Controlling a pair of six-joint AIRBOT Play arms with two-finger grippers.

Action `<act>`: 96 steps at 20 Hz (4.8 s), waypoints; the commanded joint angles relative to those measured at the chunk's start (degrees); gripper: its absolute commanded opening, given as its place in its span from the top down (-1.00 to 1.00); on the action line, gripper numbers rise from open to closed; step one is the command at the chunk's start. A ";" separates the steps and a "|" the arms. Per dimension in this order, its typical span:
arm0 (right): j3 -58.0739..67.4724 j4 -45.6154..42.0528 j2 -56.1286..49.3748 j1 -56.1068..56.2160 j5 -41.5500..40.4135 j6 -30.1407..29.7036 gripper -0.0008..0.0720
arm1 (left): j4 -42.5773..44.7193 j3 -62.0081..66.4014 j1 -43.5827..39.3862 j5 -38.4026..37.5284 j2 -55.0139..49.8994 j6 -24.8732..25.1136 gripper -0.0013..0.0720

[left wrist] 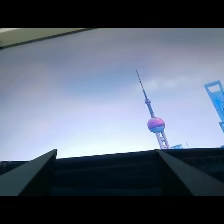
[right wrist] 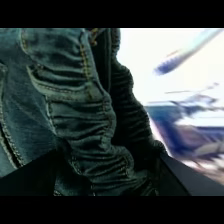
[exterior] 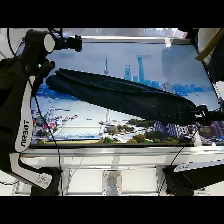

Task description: Fold the clothes and pants, and hang the long-sleeved shirts on hangers.

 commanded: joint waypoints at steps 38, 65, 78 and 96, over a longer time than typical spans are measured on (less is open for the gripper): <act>22.71 15.26 -5.44 71.67 -32.57 13.31 0.87 | 1.70 0.02 -3.13 -22.99 -2.58 -3.48 0.92; 3.98 18.62 -3.08 35.43 -6.71 11.06 -0.95 | 1.70 -0.39 -1.09 -28.50 -2.25 -3.06 0.92; 5.40 30.93 -8.07 47.80 -7.98 6.73 0.65 | 1.77 -0.39 -1.07 -29.44 -2.23 -3.04 0.92; 8.13 3.89 29.16 31.28 23.61 16.04 0.87 | -14.47 -7.78 -17.94 -24.22 -2.73 -3.04 0.92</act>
